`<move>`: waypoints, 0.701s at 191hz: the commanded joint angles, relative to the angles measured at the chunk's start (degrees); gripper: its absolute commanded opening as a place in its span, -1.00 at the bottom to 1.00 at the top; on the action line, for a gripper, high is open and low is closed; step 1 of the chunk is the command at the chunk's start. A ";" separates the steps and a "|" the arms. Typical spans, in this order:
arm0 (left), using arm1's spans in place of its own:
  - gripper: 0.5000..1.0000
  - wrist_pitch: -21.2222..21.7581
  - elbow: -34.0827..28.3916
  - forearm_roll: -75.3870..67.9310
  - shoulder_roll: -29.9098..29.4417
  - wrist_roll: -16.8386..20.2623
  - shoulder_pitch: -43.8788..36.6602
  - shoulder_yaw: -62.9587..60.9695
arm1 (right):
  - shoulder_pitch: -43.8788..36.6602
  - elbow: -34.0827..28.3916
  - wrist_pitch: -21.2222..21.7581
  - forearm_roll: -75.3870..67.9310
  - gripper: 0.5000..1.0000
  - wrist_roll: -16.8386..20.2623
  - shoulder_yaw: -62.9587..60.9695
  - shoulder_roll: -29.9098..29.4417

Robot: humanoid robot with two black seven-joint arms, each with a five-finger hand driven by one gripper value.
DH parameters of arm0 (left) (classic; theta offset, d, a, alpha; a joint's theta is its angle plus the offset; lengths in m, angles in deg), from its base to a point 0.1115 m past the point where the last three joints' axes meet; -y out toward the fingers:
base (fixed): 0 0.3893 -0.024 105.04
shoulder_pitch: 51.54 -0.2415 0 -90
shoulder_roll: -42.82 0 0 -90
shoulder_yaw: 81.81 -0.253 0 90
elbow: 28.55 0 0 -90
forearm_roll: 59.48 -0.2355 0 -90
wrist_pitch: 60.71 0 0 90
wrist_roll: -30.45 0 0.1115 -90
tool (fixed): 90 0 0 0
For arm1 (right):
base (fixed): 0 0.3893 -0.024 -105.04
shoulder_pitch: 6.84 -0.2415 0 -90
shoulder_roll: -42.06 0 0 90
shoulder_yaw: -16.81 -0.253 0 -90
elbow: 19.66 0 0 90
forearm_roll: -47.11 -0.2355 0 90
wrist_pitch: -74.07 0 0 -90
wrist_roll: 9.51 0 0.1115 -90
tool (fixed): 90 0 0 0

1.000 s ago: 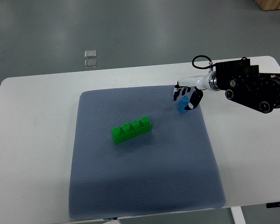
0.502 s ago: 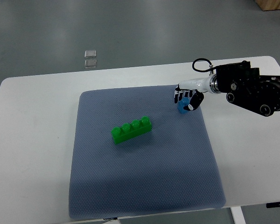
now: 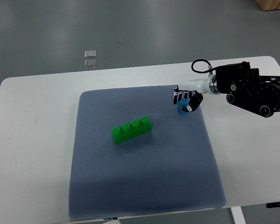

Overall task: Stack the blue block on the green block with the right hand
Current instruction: 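Close the right hand fingers around the blue block, then lift the blue block and carry it over the green block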

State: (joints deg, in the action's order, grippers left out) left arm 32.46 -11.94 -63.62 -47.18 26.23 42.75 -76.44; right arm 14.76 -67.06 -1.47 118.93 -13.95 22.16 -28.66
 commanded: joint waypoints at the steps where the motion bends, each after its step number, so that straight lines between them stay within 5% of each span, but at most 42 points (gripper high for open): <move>1: 1.00 0.00 0.00 0.01 0.00 0.00 -0.07 -0.01 | -0.07 0.03 -0.05 0.34 -0.61 -0.13 -0.08 0.05; 75: 1.00 0.00 0.00 0.01 0.00 0.00 0.02 -0.01 | -4.20 -2.08 0.04 -0.72 -0.74 -0.83 -0.17 1.19; 134: 1.00 0.00 0.09 0.01 0.00 0.00 0.02 -0.01 | -13.60 -13.06 0.39 -5.73 -0.73 -3.11 -0.17 4.09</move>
State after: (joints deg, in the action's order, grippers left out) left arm 32.46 -11.86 -63.63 -47.18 26.23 42.77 -76.44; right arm 4.09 -75.75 -0.90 115.09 -16.05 21.96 -25.49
